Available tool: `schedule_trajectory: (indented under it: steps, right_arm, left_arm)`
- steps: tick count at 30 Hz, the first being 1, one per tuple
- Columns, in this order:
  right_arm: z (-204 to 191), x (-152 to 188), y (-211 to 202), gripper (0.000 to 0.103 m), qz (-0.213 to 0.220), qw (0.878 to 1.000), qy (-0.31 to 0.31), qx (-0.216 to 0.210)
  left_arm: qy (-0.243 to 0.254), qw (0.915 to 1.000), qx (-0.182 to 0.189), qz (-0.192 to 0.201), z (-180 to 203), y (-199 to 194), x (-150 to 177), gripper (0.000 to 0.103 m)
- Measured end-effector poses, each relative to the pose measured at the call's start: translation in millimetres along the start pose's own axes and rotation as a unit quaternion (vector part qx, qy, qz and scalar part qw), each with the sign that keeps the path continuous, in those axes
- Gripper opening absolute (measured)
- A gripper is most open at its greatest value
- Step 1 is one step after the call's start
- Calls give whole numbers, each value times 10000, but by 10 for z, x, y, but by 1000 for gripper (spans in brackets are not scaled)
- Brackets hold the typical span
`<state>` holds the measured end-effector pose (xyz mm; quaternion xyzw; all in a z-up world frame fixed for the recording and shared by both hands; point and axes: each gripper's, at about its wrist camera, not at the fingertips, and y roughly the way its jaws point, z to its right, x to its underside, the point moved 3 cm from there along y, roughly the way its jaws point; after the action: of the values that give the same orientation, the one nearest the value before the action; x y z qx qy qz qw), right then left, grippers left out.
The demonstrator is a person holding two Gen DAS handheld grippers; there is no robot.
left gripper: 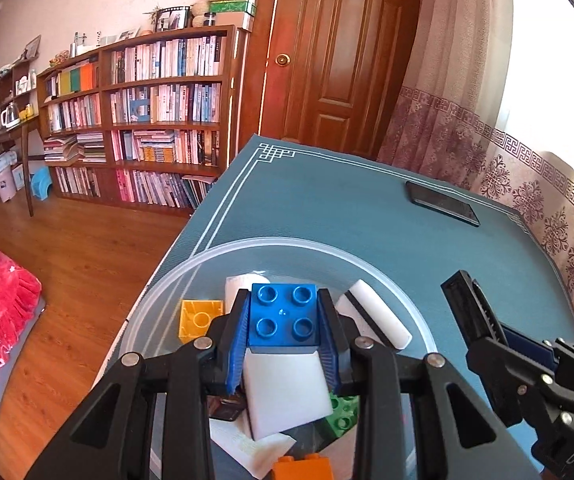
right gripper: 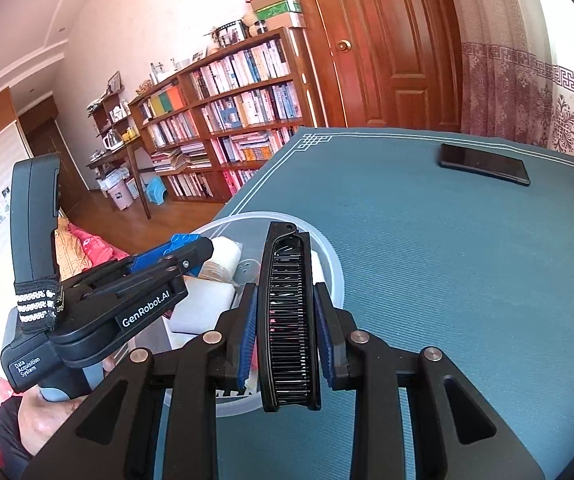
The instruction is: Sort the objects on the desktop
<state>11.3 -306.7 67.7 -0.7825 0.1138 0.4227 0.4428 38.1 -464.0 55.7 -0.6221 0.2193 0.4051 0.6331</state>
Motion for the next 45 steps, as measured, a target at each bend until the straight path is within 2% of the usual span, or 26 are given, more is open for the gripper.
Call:
schedule_trajectory:
  steps: [3, 4, 5, 6, 7, 14, 25, 26, 28, 29, 39, 43, 45]
  right_arm:
    - [-93, -13, 80, 29, -44, 9999, -68, -63]
    - [-119, -17, 111, 29, -61, 9999, -85, -84]
    - [-141, -17, 143, 29, -80, 9999, -91, -102]
    - [-167, -17, 176, 29, -105, 9998, -93, -128]
    - [-198, -21, 210, 29, -131, 9997, -96, -164]
    - [-333, 21, 368, 30, -255, 9990, -147, -344]
    - [-249, 118, 421, 30, -456, 9982, -9, -380]
    - [-252, 121, 422, 31, -461, 9981, 0, -408]
    - [-245, 129, 386, 48, -410, 9979, 35, -502]
    - [-256, 123, 369, 51, -360, 9980, 47, -526]
    - [-242, 174, 274, 52, -345, 9983, 29, -464]
    - [-118, 229, 216, 65, -322, 9987, 181, -361]
    - [-50, 248, 185, 67, -326, 9986, 278, -300]
  left_arm:
    - [-162, 9999, -30, -41, -111, 32, -12, 36]
    - [-237, 9997, -42, -76, -145, 41, -8, 39]
    - [-329, 9994, -38, -118, -188, 55, -8, 47]
    - [-427, 9990, -13, -133, -224, 59, -8, 71]
    - [-510, 9986, 40, -98, -248, 48, -11, 83]
    - [-597, 9982, 98, -41, -316, -3, -55, 83]
    - [-647, 9978, 161, -58, -381, -38, -106, 88]
    - [-665, 9976, 162, -48, -389, -45, -110, 88]
    - [-721, 9972, 182, -43, -409, -56, -115, 89]
    - [-752, 9970, 183, -40, -422, -62, -120, 89]
    - [-874, 9962, 31, 22, -493, -132, -145, 90]
    - [-826, 9966, -52, 41, -457, -153, -141, 90]
    - [-696, 9975, -115, 76, -398, -176, -132, 90]
